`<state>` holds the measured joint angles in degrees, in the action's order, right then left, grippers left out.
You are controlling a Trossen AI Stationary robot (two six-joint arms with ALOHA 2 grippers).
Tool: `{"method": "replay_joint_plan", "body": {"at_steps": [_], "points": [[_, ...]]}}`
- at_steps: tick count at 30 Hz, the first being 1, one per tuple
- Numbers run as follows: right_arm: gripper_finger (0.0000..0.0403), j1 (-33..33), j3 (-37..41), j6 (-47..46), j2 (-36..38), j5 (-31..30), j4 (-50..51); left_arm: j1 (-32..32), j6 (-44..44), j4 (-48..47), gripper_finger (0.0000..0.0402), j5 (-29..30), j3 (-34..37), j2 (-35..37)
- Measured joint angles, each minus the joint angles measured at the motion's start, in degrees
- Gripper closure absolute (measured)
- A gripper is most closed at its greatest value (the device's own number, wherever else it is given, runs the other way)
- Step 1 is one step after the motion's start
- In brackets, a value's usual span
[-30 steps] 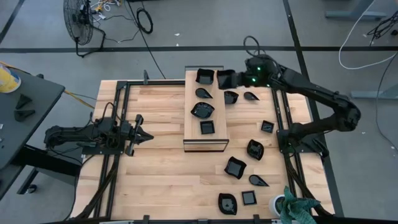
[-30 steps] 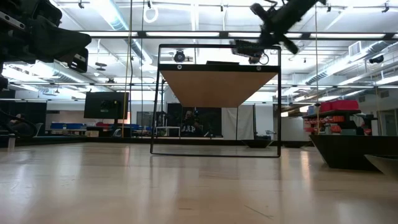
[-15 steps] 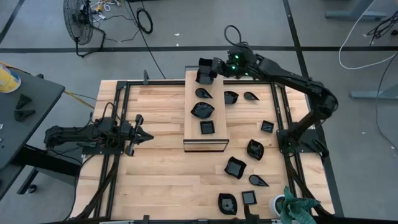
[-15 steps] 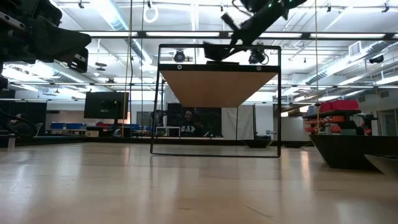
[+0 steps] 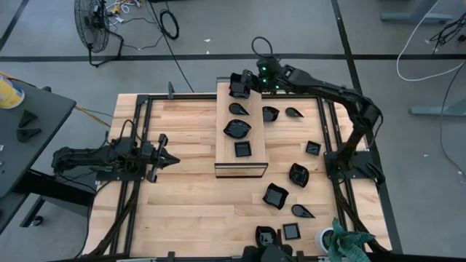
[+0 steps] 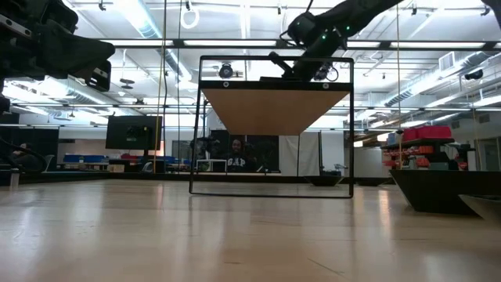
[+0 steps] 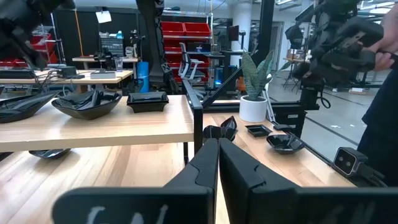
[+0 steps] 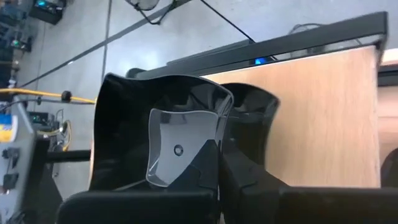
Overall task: Pick & Place Mini shaped plates
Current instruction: Stack the distorted square plate on top of the distorted square plate on the shelf, then stack the leaf-shaped plate on top of the leaf-shaped plate on the shelf
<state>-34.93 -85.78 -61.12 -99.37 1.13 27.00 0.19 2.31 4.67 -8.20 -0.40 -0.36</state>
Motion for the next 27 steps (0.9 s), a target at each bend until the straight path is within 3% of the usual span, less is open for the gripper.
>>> {"method": "replay_joint_plan", "body": {"at_steps": [11,27], "points": [[0.0389,-0.3,0.0,-0.8,-0.4,-2.1,-0.5,0.0,0.0,0.0,0.0383,0.0,0.0,0.0],[0.0256,-0.3,0.0,2.9,0.2,-0.5,-0.1,0.0,0.0,0.0,0.0383,0.0,0.0,0.0]]}}
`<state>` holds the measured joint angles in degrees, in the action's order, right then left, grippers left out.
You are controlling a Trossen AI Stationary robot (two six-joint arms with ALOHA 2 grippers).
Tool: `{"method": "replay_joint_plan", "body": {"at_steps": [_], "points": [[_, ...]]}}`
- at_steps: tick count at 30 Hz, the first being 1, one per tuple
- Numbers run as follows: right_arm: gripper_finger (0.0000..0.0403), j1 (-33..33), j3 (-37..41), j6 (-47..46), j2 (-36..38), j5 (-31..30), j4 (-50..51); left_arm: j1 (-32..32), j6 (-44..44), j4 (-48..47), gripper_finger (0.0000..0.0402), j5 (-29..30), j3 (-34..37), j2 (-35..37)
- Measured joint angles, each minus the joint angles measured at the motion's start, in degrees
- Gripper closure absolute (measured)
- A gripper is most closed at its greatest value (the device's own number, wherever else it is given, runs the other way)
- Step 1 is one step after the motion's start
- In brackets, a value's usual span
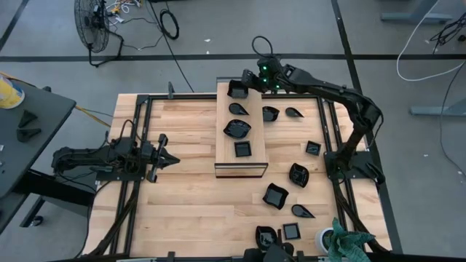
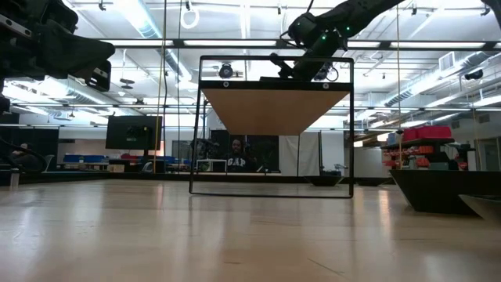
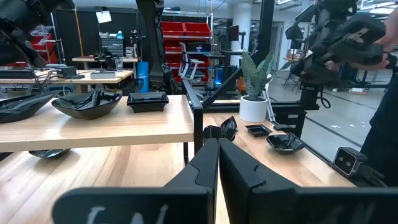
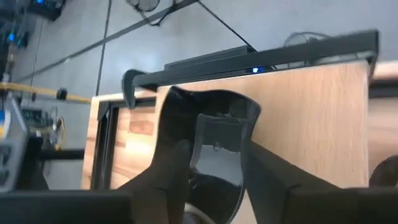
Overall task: Pick & Place Mini shaped plates
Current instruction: Stack the leaf-shaped plate on top of the leaf-shaped plate on the shelf
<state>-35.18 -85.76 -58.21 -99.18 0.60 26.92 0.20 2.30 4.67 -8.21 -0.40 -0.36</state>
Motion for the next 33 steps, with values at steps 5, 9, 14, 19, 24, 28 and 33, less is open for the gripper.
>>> {"method": "replay_joint_plan", "body": {"at_steps": [5,9,14,19,24,28,33], "points": [[0.0234,0.0,0.0,8.2,2.7,0.5,0.3,0.0,0.0,0.0,0.0383,0.0,0.0,0.0],[0.0229,0.0,0.0,12.1,5.0,-0.1,1.4,0.0,0.0,0.0,0.0383,0.0,0.0,0.0],[0.0229,0.0,3.5,13.7,8.8,-2.4,2.1,0.0,0.0,0.0,0.0383,0.0,0.0,0.0],[0.0229,0.0,12.7,9.6,14.2,-4.2,-0.2,0.0,0.0,0.0,0.0383,0.0,0.0,0.0],[0.0229,0.0,20.4,6.5,19.5,-4.2,-1.3,0.0,0.0,0.0,0.0383,0.0,0.0,0.0],[0.0229,0.0,25.3,6.1,22.9,-4.4,-1.8,0.0,0.0,0.0,0.0383,0.0,0.0,0.0],[0.0229,-0.1,31.4,2.0,26.0,-5.2,-1.9,0.0,0.0,0.0,0.0383,0.0,0.0,0.0]]}}
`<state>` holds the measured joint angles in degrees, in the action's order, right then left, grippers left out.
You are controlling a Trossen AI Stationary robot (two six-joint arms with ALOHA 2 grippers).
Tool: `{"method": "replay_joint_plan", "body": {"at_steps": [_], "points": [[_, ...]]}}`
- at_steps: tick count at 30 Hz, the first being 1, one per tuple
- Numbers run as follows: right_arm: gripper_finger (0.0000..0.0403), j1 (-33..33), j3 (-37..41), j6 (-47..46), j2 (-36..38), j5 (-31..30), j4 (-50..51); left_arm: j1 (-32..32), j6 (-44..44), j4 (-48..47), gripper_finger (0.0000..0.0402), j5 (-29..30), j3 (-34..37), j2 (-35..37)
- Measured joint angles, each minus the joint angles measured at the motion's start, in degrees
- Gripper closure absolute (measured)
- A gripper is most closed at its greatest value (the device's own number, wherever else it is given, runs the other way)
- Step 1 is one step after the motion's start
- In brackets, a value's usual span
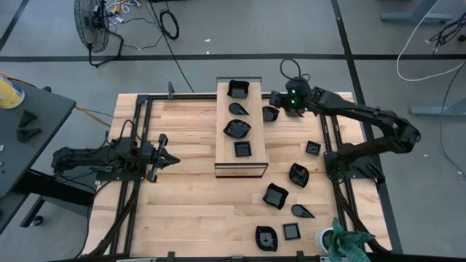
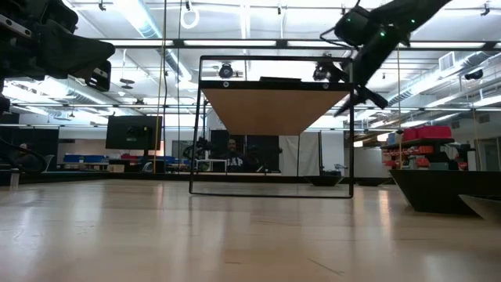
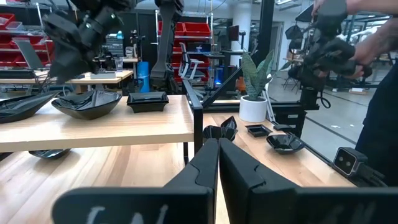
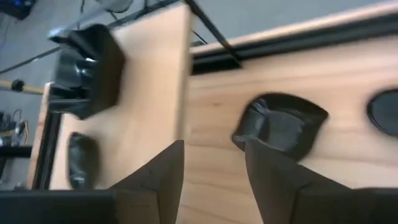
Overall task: Pick & Place Mini shaped plates
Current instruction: Stack the leaf-shaped plate on top of the leaf-shaped plate on the shelf
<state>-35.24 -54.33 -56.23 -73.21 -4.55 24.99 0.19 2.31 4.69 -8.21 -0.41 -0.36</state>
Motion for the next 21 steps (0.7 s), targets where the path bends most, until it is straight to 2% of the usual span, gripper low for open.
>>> {"method": "replay_joint_plan", "body": {"at_steps": [12,21], "points": [[0.0229,0.0,11.3,-11.7,1.2,0.5,-5.4,0.0,0.0,0.0,0.0383,0.0,0.0,0.0],[0.0229,0.0,19.7,-19.0,1.1,0.4,-14.2,0.0,0.0,0.0,0.0383,0.0,0.0,0.0]]}}
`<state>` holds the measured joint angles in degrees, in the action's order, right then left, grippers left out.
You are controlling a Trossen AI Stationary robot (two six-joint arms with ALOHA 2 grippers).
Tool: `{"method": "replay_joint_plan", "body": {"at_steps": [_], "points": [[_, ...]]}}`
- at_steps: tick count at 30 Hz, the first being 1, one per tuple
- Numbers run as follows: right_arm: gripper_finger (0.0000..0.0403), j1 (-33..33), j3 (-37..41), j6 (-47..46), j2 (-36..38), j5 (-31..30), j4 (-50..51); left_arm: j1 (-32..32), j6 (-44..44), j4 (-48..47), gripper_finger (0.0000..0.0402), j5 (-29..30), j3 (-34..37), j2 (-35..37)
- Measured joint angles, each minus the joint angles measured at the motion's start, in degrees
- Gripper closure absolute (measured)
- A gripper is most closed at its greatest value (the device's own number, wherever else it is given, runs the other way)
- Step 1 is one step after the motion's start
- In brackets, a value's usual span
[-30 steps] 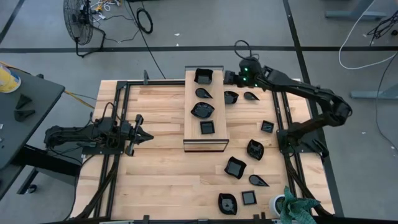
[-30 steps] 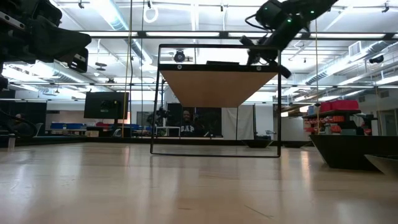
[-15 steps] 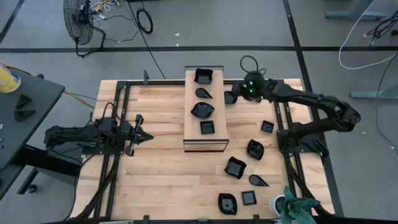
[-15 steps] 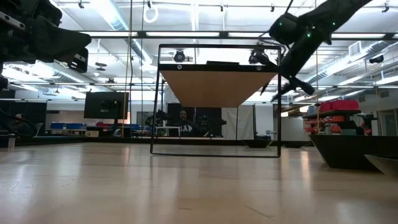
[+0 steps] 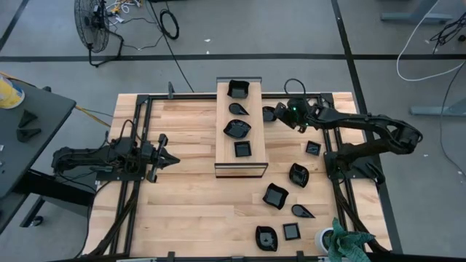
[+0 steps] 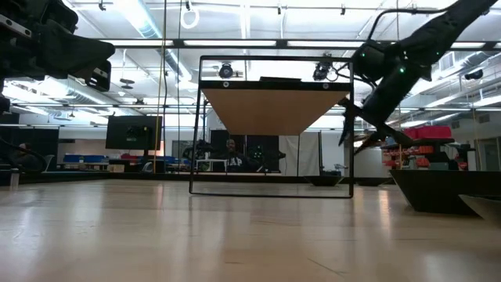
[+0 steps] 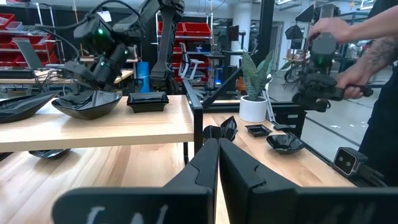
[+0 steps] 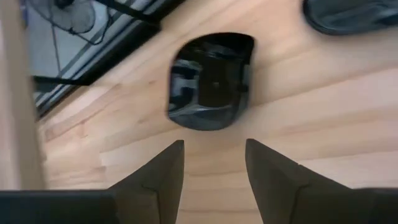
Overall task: Pick & Place Mini shaped plates
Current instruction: Stack the leaf-shaped plate on top of the leaf-shaped plate on the shelf
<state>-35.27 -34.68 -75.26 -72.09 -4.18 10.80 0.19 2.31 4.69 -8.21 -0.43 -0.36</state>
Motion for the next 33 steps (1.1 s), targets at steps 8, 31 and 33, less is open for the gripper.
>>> {"method": "replay_joint_plan", "body": {"at_steps": [8,31,33], "points": [[0.0229,-0.6,2.1,-2.3,-3.6,-2.5,-1.7,0.0,0.0,0.0,0.0383,0.0,0.0,0.0],[0.0229,-2.0,2.1,-2.3,-13.1,-2.5,-9.0,0.0,0.0,0.0,0.0383,0.0,0.0,0.0],[0.0229,-2.4,2.1,-2.3,-13.4,-2.5,-9.3,0.0,0.0,0.0,0.0383,0.0,0.0,0.0]]}}
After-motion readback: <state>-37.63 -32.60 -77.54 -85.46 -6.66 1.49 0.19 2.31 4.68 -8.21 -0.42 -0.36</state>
